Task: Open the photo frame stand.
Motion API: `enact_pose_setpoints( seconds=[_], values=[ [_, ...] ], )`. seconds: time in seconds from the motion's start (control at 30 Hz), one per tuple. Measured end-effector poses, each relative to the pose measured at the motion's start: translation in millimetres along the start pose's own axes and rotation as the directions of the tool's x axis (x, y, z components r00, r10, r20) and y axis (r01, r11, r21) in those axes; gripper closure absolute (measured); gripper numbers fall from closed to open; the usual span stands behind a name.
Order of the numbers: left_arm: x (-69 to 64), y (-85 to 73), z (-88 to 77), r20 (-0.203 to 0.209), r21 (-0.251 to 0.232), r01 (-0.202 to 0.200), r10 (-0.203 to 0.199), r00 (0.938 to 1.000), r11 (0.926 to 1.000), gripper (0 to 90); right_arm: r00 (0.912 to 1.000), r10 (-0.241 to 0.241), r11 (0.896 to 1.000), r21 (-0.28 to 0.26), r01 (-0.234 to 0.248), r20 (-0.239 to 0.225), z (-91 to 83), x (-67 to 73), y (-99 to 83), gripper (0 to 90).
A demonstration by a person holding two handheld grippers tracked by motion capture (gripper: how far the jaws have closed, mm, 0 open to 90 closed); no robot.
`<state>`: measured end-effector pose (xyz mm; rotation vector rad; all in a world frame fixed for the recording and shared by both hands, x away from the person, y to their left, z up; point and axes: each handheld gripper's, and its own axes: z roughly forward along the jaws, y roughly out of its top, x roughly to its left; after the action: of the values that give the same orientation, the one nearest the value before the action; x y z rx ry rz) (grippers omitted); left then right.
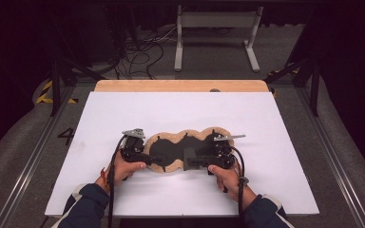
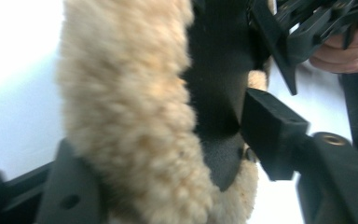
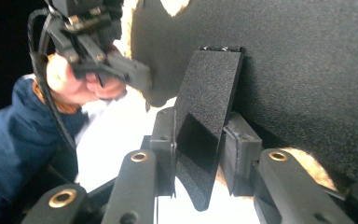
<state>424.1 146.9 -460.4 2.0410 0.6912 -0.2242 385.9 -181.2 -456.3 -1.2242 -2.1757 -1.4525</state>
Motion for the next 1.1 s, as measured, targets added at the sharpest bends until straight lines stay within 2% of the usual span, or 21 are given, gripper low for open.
enact_pose_setpoints(
  seconds=[0.07,0.1,0.13,0.2,0.23,0.33,0.37,0.4,0.43,0.47,0.53,0.63,0.67,0.7,0.73,0.8,0.87,0.9,0.97,1.0,1.1],
  values=[
    [-4.2,1.1,-2.2,-0.004,0.001,-0.021,0.021,0.9998,0.9998,45.8,0.9987,-0.047,0.999,0.010,0.047,0.022,-1.2,3.8,-0.6,67.4],
    [-5.0,1.7,-3.6,-0.006,0.000,-0.043,0.043,0.9990,0.9991,47.1,0.9970,-0.071,0.997,0.019,0.071,0.031,-1.8,5.7,-0.9,67.2],
    [-5.0,1.7,-3.6,-0.006,0.000,-0.043,0.043,0.9990,0.9991,48.6,0.9970,-0.071,0.997,0.019,0.071,0.031,-1.8,5.7,-0.9,67.2],
    [-9.0,2.7,-5.8,-0.014,0.000,-0.077,0.077,0.9970,0.9971,50.0,0.9921,-0.114,0.993,0.034,0.112,0.052,-3.1,10.1,-2.5,66.3],
    [-11.3,2.7,-5.9,-0.017,-0.003,-0.076,0.076,0.9969,0.9971,50.6,0.9869,-0.144,0.989,0.045,0.141,0.072,-3.8,13.3,-3.3,65.1],
    [-15.2,4.1,-8.3,-0.034,0.009,-0.125,0.125,0.9915,0.9921,52.2,0.9703,-0.208,0.977,0.070,0.201,0.124,-9.6,21.2,-4.4,60.9],
    [-17.3,3.9,-8.2,-0.040,0.007,-0.123,0.123,0.9916,0.9924,52.5,0.9655,-0.222,0.974,0.067,0.215,0.136,-13.7,23.3,-4.6,58.6],
    [-17.3,3.9,-8.2,-0.040,0.007,-0.123,0.123,0.9916,0.9924,52.5,0.9655,-0.222,0.974,0.067,0.215,0.136,-13.7,23.3,-4.6,58.6],
    [-19.4,4.0,-8.7,-0.051,0.012,-0.142,0.142,0.9886,0.9898,52.5,0.9591,-0.238,0.971,0.065,0.231,0.153,-18.6,25.0,-4.7,57.1],
    [-20.3,4.1,-9.0,-0.058,0.014,-0.160,0.160,0.9854,0.9870,52.6,0.9403,-0.277,0.961,0.059,0.270,0.198,-31.2,28.0,-5.1,56.2],
    [-23.2,3.8,-9.2,-0.063,0.020,-0.171,0.172,0.9831,0.9851,53.0,0.9157,-0.315,0.948,0.047,0.314,0.250,-48.8,29.8,-7.0,54.6],
    [-25.9,3.5,-9.7,-0.079,0.028,-0.194,0.195,0.9776,0.9807,53.0,0.8962,-0.332,0.939,0.012,0.344,0.294,-74.3,28.6,-10.8,51.3],
    [-26.2,3.5,-9.7,-0.080,0.029,-0.197,0.199,0.9767,0.9799,53.0,0.8874,-0.334,0.936,-0.001,0.352,0.318,-83.8,27.3,-12.7,50.6],
    [-26.8,3.2,-9.9,-0.084,0.032,-0.198,0.200,0.9762,0.9797,53.0,0.8821,-0.336,0.934,-0.006,0.358,0.330,-89.1,26.5,-13.9,50.2],
    [-28.1,2.7,-9.6,-0.085,0.030,-0.194,0.196,0.9770,0.9806,52.9,0.8681,-0.341,0.930,-0.008,0.368,0.361,-96.9,25.2,-15.5,48.9],
    [-30.0,2.5,-9.9,-0.093,0.037,-0.210,0.213,0.9727,0.9770,52.9,0.8396,-0.352,0.920,-0.015,0.393,0.414,-107.8,23.3,-17.4,47.1],
    [-33.2,1.9,-9.7,-0.108,0.038,-0.218,0.220,0.9694,0.9753,52.9,0.8050,-0.354,0.911,-0.017,0.411,0.476,-115.4,20.8,-17.9,44.8],
    [-34.9,1.5,-9.7,-0.114,0.039,-0.218,0.221,0.9686,0.9752,52.9,0.7976,-0.351,0.912,-0.016,0.411,0.491,-117.6,18.1,-17.2,43.2],
    [-37.5,1.1,-9.8,-0.126,0.044,-0.243,0.246,0.9609,0.9691,53.0,0.7987,-0.333,0.916,-0.028,0.399,0.501,-118.6,12.0,-15.3,38.2],
    [-39.1,0.6,-9.8,-0.134,0.046,-0.246,0.250,0.9590,0.9683,52.9,0.7954,-0.324,0.918,-0.031,0.394,0.512,-117.6,8.2,-14.4,35.9],
    [-42.8,-0.2,-9.7,-0.153,0.053,-0.265,0.270,0.9504,0.9627,52.8,0.8017,-0.329,0.923,-0.010,0.385,0.499,-110.0,0.1,-14.3,31.1]
  ],
)
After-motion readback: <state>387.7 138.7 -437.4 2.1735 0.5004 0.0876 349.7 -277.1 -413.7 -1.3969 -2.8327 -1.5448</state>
